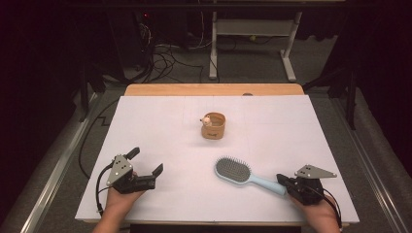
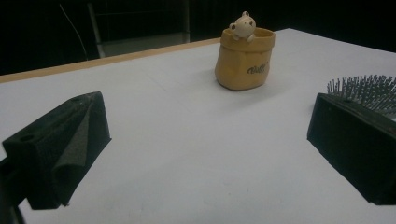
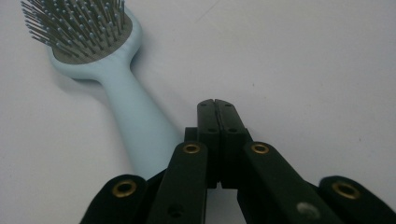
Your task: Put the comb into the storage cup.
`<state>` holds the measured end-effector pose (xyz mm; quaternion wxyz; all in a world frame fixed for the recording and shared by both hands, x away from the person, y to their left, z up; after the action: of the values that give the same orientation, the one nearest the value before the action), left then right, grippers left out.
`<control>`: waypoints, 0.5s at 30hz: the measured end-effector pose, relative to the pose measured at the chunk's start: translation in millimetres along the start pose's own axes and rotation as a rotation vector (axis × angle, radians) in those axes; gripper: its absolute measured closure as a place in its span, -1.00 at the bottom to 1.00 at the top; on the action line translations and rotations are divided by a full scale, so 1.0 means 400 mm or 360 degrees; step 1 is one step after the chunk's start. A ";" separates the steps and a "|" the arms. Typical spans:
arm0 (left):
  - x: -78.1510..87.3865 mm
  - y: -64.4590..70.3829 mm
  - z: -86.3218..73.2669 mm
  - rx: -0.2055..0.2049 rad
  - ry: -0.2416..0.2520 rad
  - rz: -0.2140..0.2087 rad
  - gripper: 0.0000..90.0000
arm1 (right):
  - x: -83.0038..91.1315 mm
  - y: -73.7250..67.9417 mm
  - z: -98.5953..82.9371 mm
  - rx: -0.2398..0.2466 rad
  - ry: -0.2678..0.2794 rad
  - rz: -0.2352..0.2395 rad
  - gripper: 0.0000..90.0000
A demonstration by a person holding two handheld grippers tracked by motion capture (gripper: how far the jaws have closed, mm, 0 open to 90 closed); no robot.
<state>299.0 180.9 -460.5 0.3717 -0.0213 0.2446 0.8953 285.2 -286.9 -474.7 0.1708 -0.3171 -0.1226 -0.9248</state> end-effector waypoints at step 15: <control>0.000 0.000 0.007 -0.0009 0.0041 -0.0005 -0.99 | 0.009 -0.024 -0.013 0.0055 -0.0020 0.0037 1.00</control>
<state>299.4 182.1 -457.9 0.3700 -0.0341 0.2469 0.8950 276.2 -280.7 -477.6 0.1864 -0.3212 -0.1359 -0.9185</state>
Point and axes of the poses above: each handheld gripper's, and its own axes: x roughly backward along the jaws, z roughly out of its top, y roughly to its right, the point moved 1 cm from there along -x, roughly forward along the jaws, and after that the axes turned 14 degrees about -z, right-handed, at the moved point
